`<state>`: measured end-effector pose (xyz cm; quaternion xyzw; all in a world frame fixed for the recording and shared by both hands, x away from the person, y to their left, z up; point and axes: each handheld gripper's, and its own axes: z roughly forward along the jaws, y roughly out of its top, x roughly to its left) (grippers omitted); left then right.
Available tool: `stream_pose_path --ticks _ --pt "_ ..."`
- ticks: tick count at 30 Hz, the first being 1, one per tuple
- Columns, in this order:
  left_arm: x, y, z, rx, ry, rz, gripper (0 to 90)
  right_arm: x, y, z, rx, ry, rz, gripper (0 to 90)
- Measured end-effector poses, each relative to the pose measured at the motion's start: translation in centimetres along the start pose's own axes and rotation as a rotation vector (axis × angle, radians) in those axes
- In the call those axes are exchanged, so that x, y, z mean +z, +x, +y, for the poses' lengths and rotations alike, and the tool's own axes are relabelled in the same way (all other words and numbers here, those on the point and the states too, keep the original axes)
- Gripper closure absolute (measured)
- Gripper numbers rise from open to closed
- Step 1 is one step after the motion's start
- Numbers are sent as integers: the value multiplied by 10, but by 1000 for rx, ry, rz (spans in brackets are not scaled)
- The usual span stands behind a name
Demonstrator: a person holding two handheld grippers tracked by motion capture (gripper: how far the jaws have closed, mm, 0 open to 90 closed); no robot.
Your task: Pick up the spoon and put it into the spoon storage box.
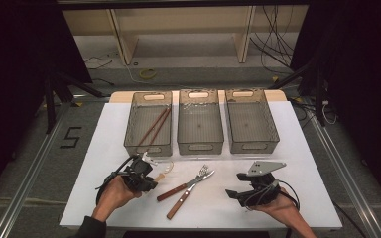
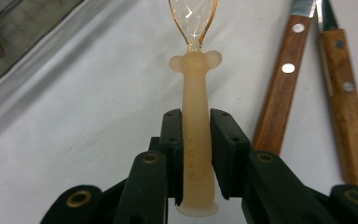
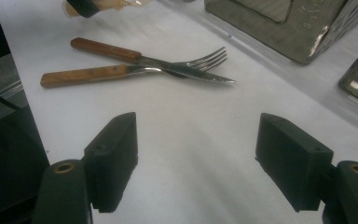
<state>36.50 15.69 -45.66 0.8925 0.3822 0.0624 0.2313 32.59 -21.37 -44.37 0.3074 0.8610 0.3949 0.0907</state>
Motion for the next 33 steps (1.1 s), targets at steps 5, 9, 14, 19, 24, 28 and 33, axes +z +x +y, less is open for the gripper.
stream_pose_path --ticks 5,9,14,19,24,28,33 --pt "-16 1 9 5 -63 -13 752 0 0 0 1 0 0 302" --pt "-23 2 15 3 -115 -25 752 0 0 0 3 -4 1 302" --pt "-24 5 24 -3 -144 -43 752 0 -1 0 6 -5 0 302" --pt "-24 6 35 1 -164 -48 752 0 -1 1 7 -6 0 302" --pt "-26 5 51 6 -199 -56 752 0 -1 0 8 -9 1 301" --pt "-27 5 66 10 -221 -56 752 0 -1 0 8 -10 2 300" --pt "-26 7 82 11 -240 -59 752 0 -1 0 6 -10 4 299"
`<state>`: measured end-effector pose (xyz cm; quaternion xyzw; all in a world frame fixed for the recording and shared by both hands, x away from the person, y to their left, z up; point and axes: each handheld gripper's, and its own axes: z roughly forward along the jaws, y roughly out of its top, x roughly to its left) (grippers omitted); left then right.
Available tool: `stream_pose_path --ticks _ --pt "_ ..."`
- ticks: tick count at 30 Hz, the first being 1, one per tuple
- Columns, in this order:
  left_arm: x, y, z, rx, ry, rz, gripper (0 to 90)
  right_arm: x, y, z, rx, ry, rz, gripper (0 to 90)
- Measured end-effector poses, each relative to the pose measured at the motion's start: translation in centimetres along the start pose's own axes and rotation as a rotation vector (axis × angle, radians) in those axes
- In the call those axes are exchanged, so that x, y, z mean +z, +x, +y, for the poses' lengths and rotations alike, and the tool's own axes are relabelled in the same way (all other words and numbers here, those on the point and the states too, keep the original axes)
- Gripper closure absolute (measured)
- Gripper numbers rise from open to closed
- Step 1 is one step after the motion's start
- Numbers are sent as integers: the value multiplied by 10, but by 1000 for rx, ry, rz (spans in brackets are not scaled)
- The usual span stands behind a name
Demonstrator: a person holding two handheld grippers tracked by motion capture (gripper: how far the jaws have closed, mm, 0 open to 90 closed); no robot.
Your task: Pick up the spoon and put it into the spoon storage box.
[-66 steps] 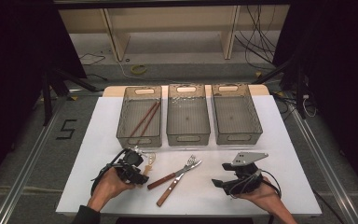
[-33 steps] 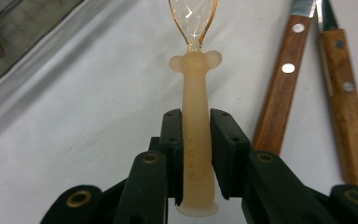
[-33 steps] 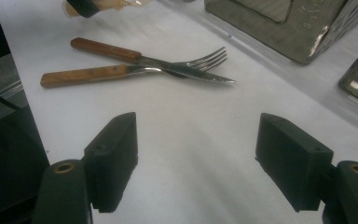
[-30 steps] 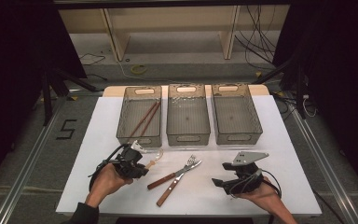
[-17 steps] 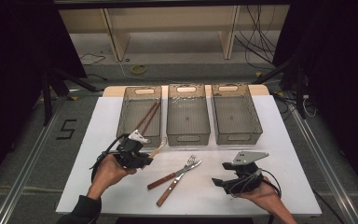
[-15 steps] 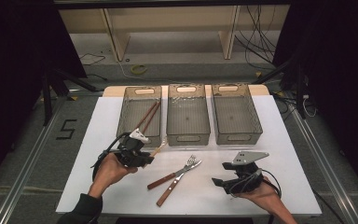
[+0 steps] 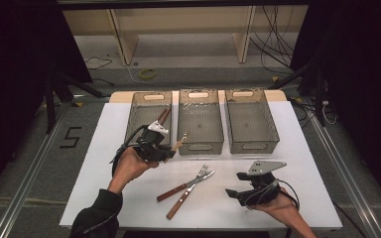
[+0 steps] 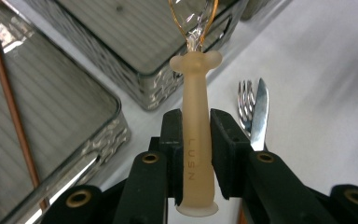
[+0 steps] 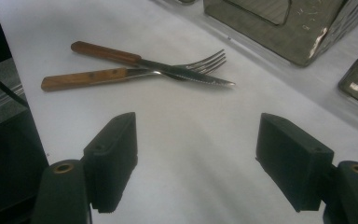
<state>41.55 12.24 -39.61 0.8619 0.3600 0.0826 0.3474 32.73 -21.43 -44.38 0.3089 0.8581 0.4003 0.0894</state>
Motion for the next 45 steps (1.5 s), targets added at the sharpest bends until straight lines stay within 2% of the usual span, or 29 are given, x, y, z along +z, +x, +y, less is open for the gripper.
stream_pose_path --ticks 11,23,29,32,45 --pt "8 6 30 -17 -35 0 752 0 0 0 -1 -1 4 299" --pt "25 17 53 -47 -54 29 752 0 0 -1 2 -2 5 299" --pt "34 23 61 -64 -64 29 751 0 0 -1 3 0 8 299" --pt "40 28 64 -86 -69 30 751 0 0 -1 1 0 9 298" --pt "53 36 71 -121 -90 47 750 0 -1 -1 -1 2 12 299"
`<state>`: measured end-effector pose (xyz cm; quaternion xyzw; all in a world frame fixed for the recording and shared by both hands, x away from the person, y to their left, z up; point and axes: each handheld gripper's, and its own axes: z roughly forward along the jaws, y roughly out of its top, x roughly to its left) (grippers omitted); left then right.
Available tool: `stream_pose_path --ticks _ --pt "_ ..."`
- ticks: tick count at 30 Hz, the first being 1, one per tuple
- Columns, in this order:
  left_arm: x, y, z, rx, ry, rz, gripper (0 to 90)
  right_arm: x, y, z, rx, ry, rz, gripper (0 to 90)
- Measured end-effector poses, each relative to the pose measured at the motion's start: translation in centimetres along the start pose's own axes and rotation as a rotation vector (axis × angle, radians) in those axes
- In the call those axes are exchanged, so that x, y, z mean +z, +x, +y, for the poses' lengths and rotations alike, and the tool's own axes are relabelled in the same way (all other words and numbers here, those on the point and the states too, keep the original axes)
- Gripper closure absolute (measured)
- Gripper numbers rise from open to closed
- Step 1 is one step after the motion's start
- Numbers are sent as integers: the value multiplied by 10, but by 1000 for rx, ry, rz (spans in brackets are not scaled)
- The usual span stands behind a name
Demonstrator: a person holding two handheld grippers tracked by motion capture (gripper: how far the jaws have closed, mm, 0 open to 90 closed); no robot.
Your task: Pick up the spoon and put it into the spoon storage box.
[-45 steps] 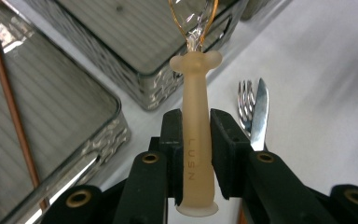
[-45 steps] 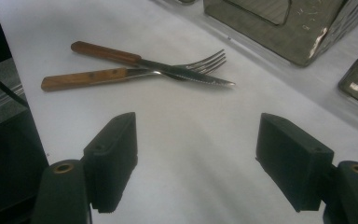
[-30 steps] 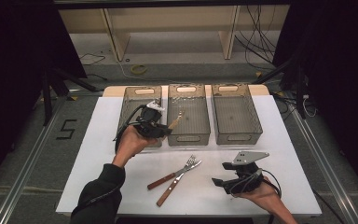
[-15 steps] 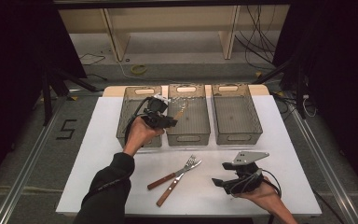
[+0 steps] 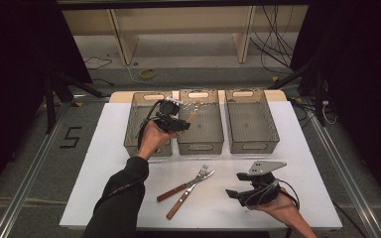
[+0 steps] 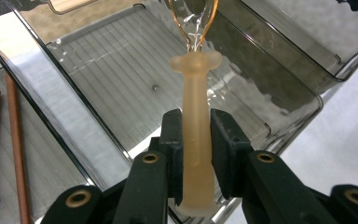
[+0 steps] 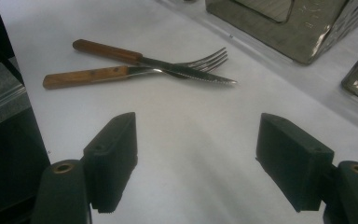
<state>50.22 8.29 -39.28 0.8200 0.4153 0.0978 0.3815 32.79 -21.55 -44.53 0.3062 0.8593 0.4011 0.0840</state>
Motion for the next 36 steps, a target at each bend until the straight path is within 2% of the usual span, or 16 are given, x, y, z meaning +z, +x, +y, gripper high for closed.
stream_pose_path --ticks 9,13,20,36 --pt "7 2 5 -3 -1 11 750 0 0 0 -1 -1 2 299" --pt "12 2 7 -22 -7 10 749 0 0 0 -2 1 3 299" --pt "24 2 3 -29 21 15 749 0 0 0 -2 -2 4 298" --pt "33 4 -3 -46 44 17 746 0 0 0 -2 0 5 298"
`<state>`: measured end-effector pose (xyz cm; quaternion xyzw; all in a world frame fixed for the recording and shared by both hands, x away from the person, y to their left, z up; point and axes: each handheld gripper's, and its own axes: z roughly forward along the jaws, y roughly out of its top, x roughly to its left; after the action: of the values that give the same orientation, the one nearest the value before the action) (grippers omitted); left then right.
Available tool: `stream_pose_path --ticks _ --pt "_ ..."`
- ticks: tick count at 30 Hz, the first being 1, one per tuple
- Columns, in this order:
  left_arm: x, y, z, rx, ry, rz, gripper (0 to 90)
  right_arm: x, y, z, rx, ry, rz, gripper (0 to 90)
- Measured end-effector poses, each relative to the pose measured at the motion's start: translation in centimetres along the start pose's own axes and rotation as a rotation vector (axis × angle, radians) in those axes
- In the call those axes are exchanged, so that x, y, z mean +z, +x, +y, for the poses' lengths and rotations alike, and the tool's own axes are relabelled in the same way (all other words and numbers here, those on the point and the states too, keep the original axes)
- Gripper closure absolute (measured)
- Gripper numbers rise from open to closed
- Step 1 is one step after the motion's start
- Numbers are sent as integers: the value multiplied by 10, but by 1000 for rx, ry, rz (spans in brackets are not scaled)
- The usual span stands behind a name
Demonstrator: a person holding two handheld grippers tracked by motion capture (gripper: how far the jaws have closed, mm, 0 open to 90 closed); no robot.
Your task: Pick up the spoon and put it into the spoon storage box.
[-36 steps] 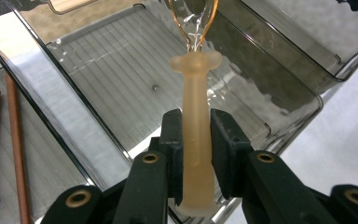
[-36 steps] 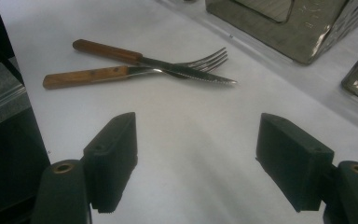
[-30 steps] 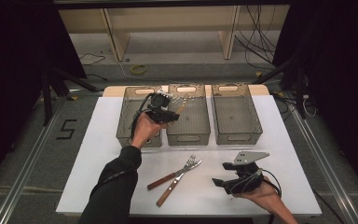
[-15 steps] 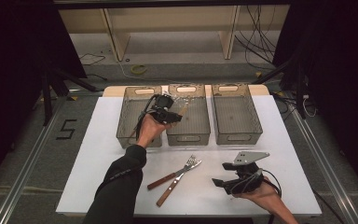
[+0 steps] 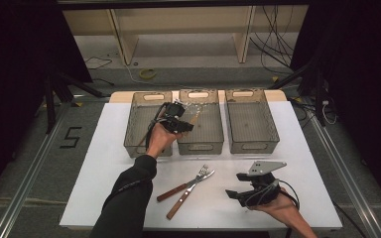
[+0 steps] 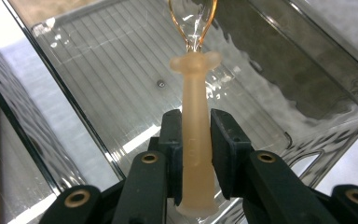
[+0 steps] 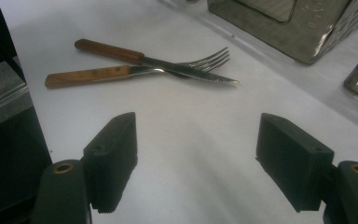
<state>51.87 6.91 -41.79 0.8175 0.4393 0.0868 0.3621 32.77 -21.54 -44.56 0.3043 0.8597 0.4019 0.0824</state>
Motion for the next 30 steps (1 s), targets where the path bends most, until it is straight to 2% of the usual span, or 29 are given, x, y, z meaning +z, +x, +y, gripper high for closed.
stream_pose_path --ticks 5,8,10,11,14,19,30 --pt "2 0 -1 -6 1 -4 743 0 0 0 1 0 0 299" --pt "4 0 -1 -8 19 -12 734 0 0 0 1 0 0 299" --pt "6 -1 -2 4 18 8 724 0 0 0 2 3 1 298" --pt "6 -1 -1 -8 15 -3 717 0 0 0 2 3 1 299" --pt "4 -1 -1 -4 6 -8 658 0 1 0 2 1 1 299" --pt "-2 -1 2 -22 -17 -22 582 0 0 0 1 1 0 299" --pt "-14 -3 2 -10 -10 -61 405 0 0 0 4 1 -1 298"
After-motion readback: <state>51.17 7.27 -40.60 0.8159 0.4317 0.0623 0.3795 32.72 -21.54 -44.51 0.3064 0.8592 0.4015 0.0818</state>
